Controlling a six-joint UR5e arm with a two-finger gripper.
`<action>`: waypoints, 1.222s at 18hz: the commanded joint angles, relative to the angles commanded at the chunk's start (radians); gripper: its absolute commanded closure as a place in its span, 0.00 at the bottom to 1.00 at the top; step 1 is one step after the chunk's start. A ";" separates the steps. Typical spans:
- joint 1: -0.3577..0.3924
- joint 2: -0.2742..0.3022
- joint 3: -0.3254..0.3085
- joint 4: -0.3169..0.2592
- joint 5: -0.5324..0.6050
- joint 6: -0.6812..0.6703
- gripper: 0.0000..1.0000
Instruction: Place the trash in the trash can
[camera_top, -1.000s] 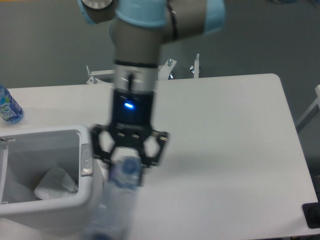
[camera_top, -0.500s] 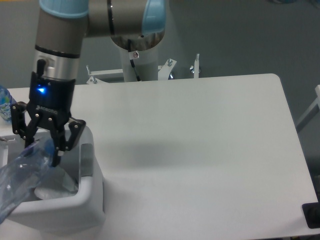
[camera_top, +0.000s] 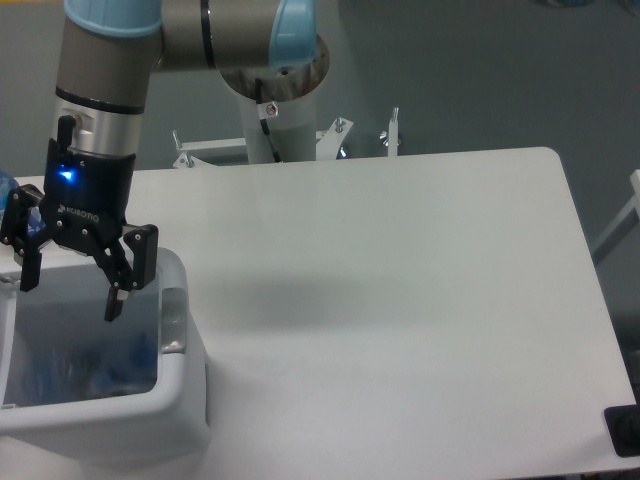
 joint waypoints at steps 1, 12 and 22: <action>0.009 0.002 0.000 0.000 0.000 0.000 0.00; 0.308 -0.014 0.034 -0.012 0.253 0.107 0.00; 0.463 0.044 0.025 -0.296 0.367 0.702 0.00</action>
